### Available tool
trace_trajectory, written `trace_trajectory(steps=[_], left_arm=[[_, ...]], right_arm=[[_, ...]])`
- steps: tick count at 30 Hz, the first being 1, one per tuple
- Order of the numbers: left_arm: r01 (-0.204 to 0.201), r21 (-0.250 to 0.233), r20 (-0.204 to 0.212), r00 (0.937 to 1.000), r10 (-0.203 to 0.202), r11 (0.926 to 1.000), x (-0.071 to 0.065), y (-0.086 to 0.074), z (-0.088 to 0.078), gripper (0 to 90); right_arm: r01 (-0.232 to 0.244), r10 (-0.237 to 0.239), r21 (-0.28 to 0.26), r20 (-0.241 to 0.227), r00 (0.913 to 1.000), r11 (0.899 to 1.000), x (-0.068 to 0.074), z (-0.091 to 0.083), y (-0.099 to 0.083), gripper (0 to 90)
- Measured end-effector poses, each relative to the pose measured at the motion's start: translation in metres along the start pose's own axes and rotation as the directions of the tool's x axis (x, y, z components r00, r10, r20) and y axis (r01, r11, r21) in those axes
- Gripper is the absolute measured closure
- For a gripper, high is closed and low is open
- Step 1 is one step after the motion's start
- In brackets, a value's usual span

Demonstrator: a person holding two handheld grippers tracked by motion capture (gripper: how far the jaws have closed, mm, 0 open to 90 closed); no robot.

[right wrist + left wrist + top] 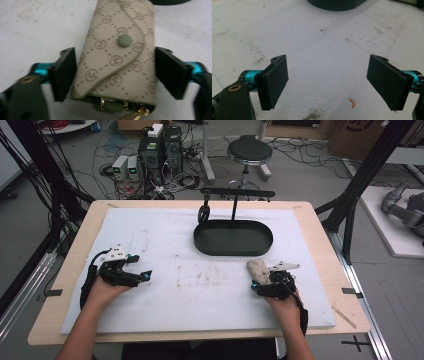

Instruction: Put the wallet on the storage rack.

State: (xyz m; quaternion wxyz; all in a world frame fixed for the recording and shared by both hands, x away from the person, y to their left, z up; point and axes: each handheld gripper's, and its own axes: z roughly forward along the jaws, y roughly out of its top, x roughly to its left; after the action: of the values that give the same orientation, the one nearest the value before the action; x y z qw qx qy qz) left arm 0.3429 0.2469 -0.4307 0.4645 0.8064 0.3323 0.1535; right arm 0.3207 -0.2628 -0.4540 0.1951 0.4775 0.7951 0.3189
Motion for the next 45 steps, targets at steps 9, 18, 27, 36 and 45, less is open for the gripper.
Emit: trace_trajectory(steps=[9, 18, 27, 36, 45], left_arm=[[0.000, -0.003, 0.002, 1.0000, 0.000, 1.0000, 0.000, 0.000, 0.000, 17.4], [-0.004, -0.003, 0.000, 1.0000, 0.004, 1.0000, 0.000, 0.000, 0.000, 17.4], [-0.008, -0.002, -0.005, 1.0000, 0.008, 1.0000, 0.000, 0.000, -0.001, 17.4], [-0.015, 0.010, -0.005, 0.9999, 0.015, 0.9998, -0.001, 0.000, -0.001, 17.4], [-0.019, 0.016, -0.006, 0.9998, 0.019, 0.9997, -0.002, 0.000, 0.000, 17.4]], right_arm=[[-0.010, 0.009, -0.023, -0.022, 0.9997, 1.000, -0.007, -0.008, -0.001, 35.9], [0.025, -0.031, -0.105, -0.057, 0.9979, 0.994, -0.012, -0.020, 0.010, 36.2], [0.082, -0.092, -0.133, -0.068, 0.9934, 0.988, -0.019, -0.024, 0.030, 36.2], [0.129, -0.140, -0.129, -0.080, 0.9869, 0.983, -0.026, -0.025, 0.059, 36.2], [0.178, -0.189, -0.121, -0.094, 0.9773, 0.977, -0.028, -0.016, 0.092, 36.1]])
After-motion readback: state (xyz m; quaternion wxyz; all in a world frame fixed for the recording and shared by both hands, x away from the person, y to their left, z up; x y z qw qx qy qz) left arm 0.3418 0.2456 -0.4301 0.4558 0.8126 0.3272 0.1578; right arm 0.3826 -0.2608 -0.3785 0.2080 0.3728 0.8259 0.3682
